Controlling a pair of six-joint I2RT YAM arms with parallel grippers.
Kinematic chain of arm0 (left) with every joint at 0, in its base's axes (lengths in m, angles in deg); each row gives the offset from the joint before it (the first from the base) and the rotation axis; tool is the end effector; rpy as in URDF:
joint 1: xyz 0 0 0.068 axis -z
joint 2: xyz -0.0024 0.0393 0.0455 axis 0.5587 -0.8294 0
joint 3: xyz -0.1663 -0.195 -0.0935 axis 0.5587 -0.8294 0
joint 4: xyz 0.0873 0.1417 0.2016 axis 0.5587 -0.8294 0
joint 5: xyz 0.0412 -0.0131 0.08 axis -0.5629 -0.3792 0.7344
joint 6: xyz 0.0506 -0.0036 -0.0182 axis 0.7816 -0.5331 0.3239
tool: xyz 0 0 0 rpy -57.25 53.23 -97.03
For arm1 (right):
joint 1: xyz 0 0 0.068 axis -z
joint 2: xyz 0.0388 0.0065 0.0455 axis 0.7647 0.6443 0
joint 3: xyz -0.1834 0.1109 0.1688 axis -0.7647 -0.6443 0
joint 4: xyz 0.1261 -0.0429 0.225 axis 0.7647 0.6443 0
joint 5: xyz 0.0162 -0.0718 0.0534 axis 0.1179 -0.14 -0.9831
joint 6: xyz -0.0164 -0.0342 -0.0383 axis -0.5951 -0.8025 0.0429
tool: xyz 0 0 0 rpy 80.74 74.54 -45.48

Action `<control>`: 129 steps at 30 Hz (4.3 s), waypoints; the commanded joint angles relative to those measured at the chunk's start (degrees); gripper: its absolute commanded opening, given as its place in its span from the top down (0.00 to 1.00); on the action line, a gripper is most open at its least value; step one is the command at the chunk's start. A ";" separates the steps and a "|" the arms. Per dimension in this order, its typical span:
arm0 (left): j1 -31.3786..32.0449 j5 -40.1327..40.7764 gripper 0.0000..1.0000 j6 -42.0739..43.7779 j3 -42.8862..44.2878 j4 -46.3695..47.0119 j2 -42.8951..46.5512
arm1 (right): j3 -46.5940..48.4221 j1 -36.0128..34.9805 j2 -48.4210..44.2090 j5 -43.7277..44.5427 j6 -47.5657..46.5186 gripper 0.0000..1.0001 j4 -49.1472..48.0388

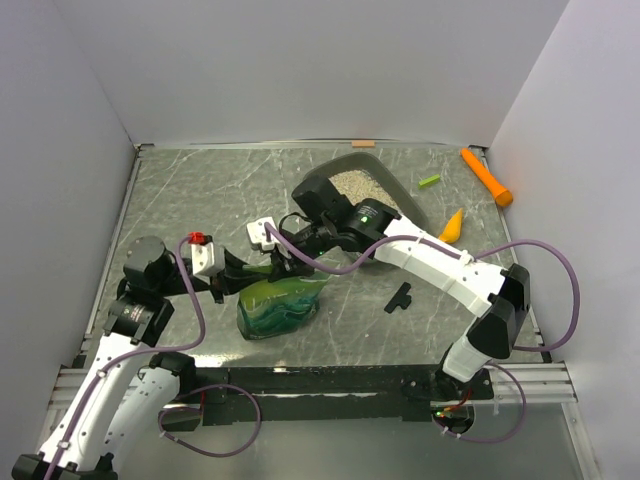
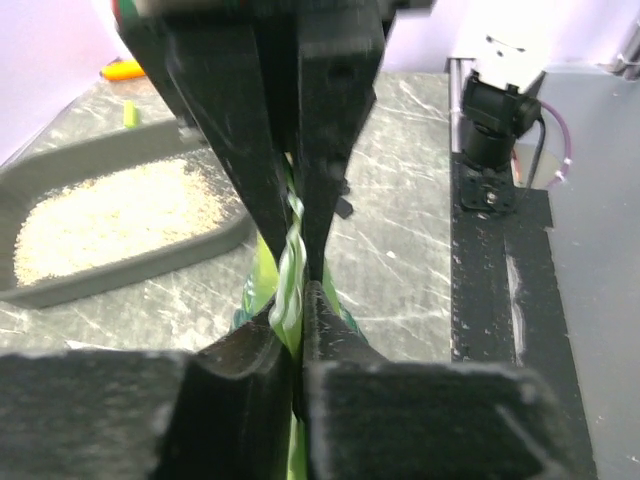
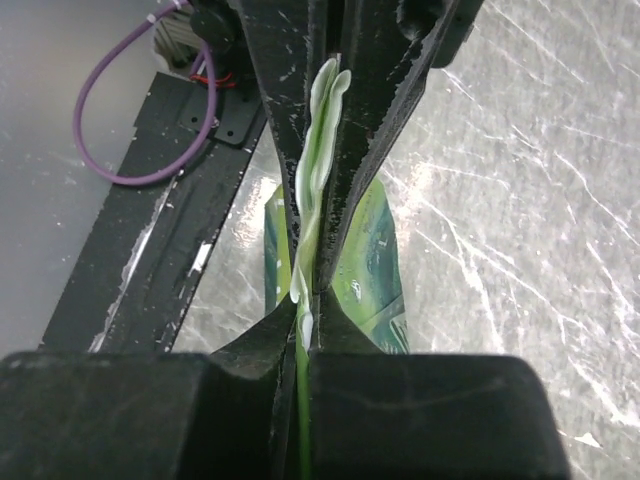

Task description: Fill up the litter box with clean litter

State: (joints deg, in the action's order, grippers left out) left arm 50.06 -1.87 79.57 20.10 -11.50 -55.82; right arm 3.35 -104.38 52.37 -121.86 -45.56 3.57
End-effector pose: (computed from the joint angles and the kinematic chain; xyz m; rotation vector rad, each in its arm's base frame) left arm 0.1203 -0.0678 0.3334 1.1376 1.2665 -1.0029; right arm 0.1815 0.2980 0.3725 -1.9039 1.1865 1.0350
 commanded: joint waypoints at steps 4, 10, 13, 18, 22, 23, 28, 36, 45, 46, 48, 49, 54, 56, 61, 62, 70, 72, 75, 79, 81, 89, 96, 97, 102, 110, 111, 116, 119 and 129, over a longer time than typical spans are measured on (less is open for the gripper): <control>0.25 14.04 0.70 -3.85 5.37 5.95 1.93 | 2.03 -0.34 0.08 2.51 1.79 1.00 -2.81; 0.25 36.71 0.61 -7.71 6.61 1.38 9.13 | 4.84 -0.26 1.66 11.21 9.95 1.00 -11.33; 0.34 48.06 0.59 -10.53 3.37 1.64 15.28 | 5.46 -0.34 1.75 14.02 13.56 1.00 -15.82; 0.25 54.40 0.56 -11.76 -4.63 5.50 24.69 | 8.01 -1.48 1.57 17.98 16.65 1.00 -19.34; 0.25 53.97 0.55 -11.85 -6.31 5.42 25.67 | 11.70 -2.63 2.01 22.46 17.70 1.00 -19.34; 0.25 53.88 0.56 -11.77 -5.96 5.16 24.80 | 11.88 -2.80 1.75 23.86 17.96 1.00 -19.69; 0.25 52.39 0.58 -11.15 -4.82 3.75 22.68 | 12.85 -3.51 1.93 26.77 19.46 1.00 -20.66; 0.25 51.77 0.57 -11.24 -5.70 3.22 24.26 | 10.04 -4.39 4.30 26.60 22.44 1.00 -22.76; 0.25 51.07 0.57 -11.24 -5.87 2.87 24.08 | 3.72 -4.21 -1.75 30.02 22.02 0.46 -25.84; 0.25 51.07 0.57 -11.15 -5.78 2.78 24.00 | 3.01 -4.21 -2.81 30.81 21.66 0.45 -25.67; 0.25 51.16 0.57 -11.06 -5.87 2.78 24.08 | 1.00 -4.12 -5.62 32.48 21.13 0.43 -24.80; 0.25 51.16 0.57 -11.15 -5.87 2.69 24.17 | 0.03 -3.86 -7.89 32.92 20.96 0.43 -23.57; 0.25 50.81 0.56 -11.33 -5.87 2.87 24.43 | -12.25 -3.24 -16.52 37.58 19.82 0.43 -24.09; 0.25 50.63 0.56 -11.59 -5.87 2.96 24.35 | -16.14 -3.16 -21.00 38.81 20.25 0.43 -25.05; 0.34 49.40 0.56 -11.77 -5.70 3.31 23.73 | -24.32 -2.63 -26.28 37.94 20.25 0.55 -25.06; 0.34 49.40 0.56 -11.85 -5.70 3.22 23.64 | -24.76 -2.54 -26.37 37.85 20.34 0.68 -24.45; 0.25 49.58 0.56 -12.03 -5.87 2.78 24.08 | -27.23 -0.96 -24.53 33.99 21.75 1.00 -24.00; 0.25 49.49 0.56 -12.03 -5.78 2.78 24.00 | -27.93 -0.78 -23.66 33.63 22.01 1.00 -24.35; 0.25 49.31 0.56 -12.03 -5.87 2.87 24.00 | -28.63 -0.35 -22.42 32.76 22.54 1.00 -25.23; 0.25 49.31 0.55 -12.03 -5.87 3.04 23.73 | -29.16 0.10 -21.02 31.44 22.98 1.00 -25.67; 0.25 49.14 0.55 -11.94 -5.87 3.13 23.56 | -29.16 0.10 -20.14 30.47 22.98 1.00 -25.41; 0.25 49.14 0.55 -11.94 -5.78 2.87 23.47 | -28.29 0.45 -17.32 30.99 23.15 1.00 -25.32; 0.25 49.14 0.55 -11.85 -5.78 2.87 23.64 | -25.12 0.97 -11.26 30.38 23.59 1.00 -23.65; 0.25 49.14 0.54 -11.68 -5.78 2.87 23.64 | -24.25 1.06 -10.56 30.03 23.59 1.00 -23.39; 0.25 48.87 0.54 -11.68 -5.78 2.78 23.91 | -21.43 1.41 -6.95 29.24 23.68 0.53 -21.28; 0.25 48.70 0.54 -11.50 -5.96 2.78 24.43 | -20.02 1.59 -8.52 27.48 23.68 0.00 -19.34; 0.25 48.78 0.54 -11.59 -5.96 2.69 24.35 | -19.94 1.59 -8.97 27.57 23.68 0.00 -19.17; 0.25 48.70 0.53 -11.59 -5.96 2.78 24.61 | -18.62 1.59 -12.82 29.49 24.38 0.00 -16.71; 0.25 48.61 0.53 -11.68 -5.96 2.78 24.61 | -18.09 1.50 -16.86 33.27 25.17 0.00 -15.92; 0.25 48.96 0.52 -12.47 -5.87 2.78 24.26 | -28.28 5.44 -32.70 63.96 39.02 0.00 -21.99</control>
State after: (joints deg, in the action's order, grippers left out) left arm 50.50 47.70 68.55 13.57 -8.92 -31.74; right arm -21.24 -102.68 23.91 -74.01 -16.89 -15.65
